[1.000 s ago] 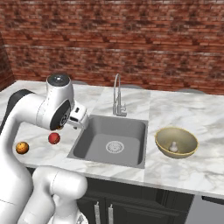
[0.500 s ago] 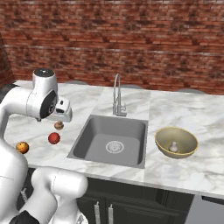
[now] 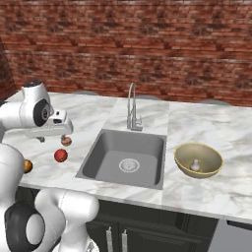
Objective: There is a mixed pile of frozen fruits and vegetables on the counter. Locate all the frozen vegetables and place the items in a bowl on the counter. Take all the frozen fruits and defrost them in a running sink.
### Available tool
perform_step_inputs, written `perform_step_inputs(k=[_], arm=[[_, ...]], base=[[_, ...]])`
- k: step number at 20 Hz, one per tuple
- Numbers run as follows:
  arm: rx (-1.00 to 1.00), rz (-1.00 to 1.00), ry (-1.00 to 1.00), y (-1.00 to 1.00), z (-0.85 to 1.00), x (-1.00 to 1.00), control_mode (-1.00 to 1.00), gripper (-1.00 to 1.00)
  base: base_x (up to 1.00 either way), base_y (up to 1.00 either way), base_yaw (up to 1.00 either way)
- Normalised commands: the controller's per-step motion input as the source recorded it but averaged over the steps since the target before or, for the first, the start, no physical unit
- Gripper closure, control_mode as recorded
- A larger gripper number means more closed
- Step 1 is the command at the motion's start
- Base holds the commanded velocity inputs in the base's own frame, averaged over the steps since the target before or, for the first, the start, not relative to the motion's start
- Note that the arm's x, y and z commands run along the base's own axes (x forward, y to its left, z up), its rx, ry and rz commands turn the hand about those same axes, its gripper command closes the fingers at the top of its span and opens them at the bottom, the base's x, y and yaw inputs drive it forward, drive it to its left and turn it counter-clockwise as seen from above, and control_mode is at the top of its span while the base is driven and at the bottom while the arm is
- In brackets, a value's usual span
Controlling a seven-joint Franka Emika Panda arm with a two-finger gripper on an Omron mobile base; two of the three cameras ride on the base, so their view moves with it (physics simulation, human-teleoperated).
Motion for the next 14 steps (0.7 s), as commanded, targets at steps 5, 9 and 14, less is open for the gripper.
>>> perform_step_inputs(k=[5,9,14], arm=[[0.03,0.07,0.11,0.44,-0.40,0.56,-1.00,-1.00],[0.02,0.09,0.08,0.40,-0.36,0.49,-1.00,-1.00],[-0.05,0.05,0.02,0.09,-0.33,0.40,-1.00,-1.00]], base=[[0.00,0.00,0.00],[0.00,0.00,0.00],[0.00,0.00,0.00]])
